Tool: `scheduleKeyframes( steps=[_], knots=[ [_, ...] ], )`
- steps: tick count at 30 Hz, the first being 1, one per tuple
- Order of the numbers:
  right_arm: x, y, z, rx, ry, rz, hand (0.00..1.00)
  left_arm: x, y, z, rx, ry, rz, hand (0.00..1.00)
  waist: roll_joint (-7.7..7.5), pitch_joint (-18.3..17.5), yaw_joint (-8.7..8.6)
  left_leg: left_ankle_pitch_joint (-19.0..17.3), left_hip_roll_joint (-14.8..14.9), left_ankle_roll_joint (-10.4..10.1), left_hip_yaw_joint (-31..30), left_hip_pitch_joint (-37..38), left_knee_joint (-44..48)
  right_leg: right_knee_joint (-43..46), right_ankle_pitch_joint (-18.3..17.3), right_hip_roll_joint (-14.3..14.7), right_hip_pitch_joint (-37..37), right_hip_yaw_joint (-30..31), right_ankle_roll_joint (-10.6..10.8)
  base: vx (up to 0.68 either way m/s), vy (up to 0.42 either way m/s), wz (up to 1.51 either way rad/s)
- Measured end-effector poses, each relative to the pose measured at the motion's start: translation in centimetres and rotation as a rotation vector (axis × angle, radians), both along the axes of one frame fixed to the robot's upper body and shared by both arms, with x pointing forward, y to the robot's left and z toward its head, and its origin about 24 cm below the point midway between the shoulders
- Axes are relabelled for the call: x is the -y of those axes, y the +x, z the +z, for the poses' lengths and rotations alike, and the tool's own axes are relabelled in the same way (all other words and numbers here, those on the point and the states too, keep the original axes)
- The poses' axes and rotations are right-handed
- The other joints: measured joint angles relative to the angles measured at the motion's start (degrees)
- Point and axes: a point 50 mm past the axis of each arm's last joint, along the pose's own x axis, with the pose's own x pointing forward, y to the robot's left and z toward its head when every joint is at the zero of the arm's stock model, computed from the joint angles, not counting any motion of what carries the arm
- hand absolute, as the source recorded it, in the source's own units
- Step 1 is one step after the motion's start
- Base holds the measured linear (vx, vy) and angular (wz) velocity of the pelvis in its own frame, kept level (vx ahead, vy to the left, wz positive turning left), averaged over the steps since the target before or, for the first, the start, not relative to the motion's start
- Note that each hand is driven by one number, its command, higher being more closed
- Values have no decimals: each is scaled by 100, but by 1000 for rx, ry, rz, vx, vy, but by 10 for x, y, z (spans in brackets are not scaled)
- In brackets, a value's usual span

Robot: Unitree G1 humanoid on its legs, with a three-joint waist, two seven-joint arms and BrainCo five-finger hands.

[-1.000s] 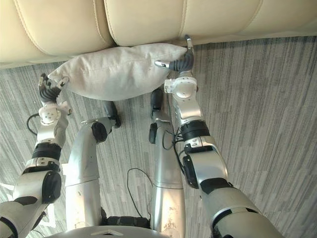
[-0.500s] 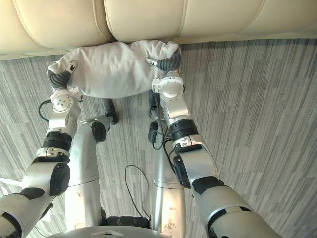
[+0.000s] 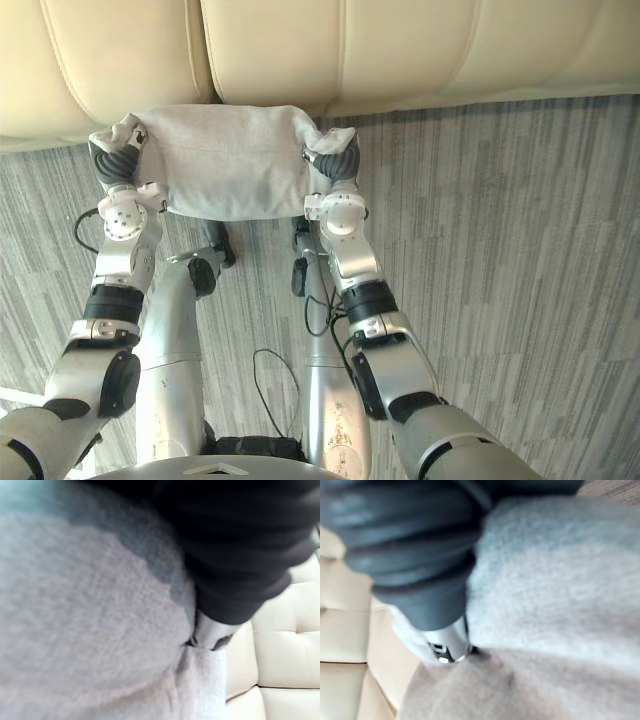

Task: Pick up cushions and gather them together orderly.

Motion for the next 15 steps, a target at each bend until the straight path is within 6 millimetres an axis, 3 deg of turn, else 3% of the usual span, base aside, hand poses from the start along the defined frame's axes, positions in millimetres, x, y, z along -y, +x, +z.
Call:
scheduleKeyframes(
  steps=[2, 4, 6, 10, 15],
  knots=[
    [3, -12, -8, -17, 6, 3, 100, 0, -12, -9, -16, 9, -11, 100, -2, -69, 28, -21, -12, -3, 78, 407, -172, -239, 20, -1, 416, 19, 29, 89, 31, -13],
    [6, -32, -27, -83, -3, 21, 100, 0, -32, -32, -89, 11, -30, 100, -3, -678, 38, -68, -26, -18, 129, 681, -363, -574, 61, 12, 737, 15, 74, 123, 43, -11],
    [8, -49, -37, -124, -7, 45, 100, 0, -50, -50, -153, 8, -54, 100, -8, -1003, 60, -110, -26, -58, 193, 1299, -588, -965, 134, 54, 1408, 46, 115, 225, 57, -10],
    [9, -65, -40, -131, -11, 65, 100, 0, -71, -63, -202, 3, -78, 100, -17, -1520, 91, -174, -28, -45, 313, 1784, -795, -1277, 158, 83, 1919, 121, 108, 172, 62, -10],
    [9, -69, -45, -152, -19, 83, 100, 3, -82, -67, -221, 1, -107, 100, -47, -1888, 106, -248, -77, -81, 509, 2334, -1053, -1469, 146, 87, 2344, 274, 130, 106, 61, -16]
  ],
)
